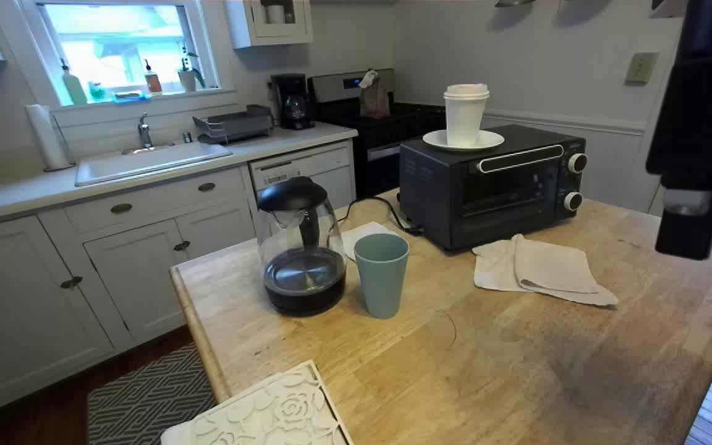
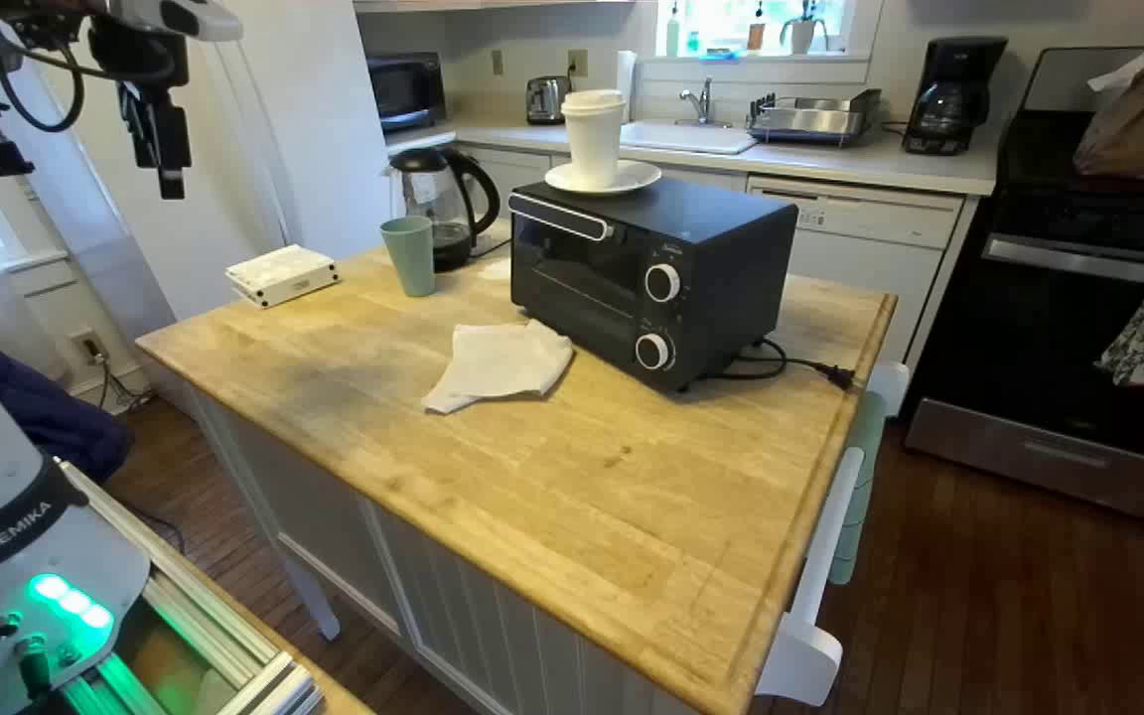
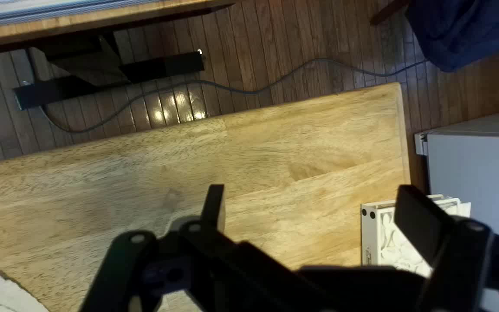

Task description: Set the paper towel holder upright on the countertop

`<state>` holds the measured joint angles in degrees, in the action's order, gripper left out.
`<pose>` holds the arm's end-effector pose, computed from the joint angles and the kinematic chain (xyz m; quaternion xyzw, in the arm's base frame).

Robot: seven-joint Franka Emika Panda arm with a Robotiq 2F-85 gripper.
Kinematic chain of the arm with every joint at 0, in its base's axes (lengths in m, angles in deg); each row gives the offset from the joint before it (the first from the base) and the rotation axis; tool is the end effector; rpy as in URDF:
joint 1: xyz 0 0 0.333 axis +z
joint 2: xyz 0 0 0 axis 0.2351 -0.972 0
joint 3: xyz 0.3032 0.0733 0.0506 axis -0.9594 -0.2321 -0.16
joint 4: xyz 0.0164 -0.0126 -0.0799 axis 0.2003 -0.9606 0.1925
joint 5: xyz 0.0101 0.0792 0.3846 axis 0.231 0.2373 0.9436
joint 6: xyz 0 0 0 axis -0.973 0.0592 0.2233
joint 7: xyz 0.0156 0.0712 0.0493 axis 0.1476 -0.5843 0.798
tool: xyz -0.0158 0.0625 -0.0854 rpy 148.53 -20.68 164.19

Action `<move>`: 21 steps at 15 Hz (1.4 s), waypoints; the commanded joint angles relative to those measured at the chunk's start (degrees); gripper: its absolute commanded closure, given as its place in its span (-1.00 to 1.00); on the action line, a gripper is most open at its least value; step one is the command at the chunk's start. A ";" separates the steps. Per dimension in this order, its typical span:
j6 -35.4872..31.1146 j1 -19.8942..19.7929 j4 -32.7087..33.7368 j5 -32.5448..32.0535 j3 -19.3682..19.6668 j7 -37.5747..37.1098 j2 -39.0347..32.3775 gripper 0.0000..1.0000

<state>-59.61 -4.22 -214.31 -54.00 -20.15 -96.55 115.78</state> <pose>0.3246 0.1380 0.4399 -0.9812 0.1143 0.0910 0.1261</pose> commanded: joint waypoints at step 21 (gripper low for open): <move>-3.71 -0.69 38.26 -5.42 -8.41 -43.26 -40.25 -1.00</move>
<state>-64.88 -7.79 -187.09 -55.45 -28.01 -129.62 85.63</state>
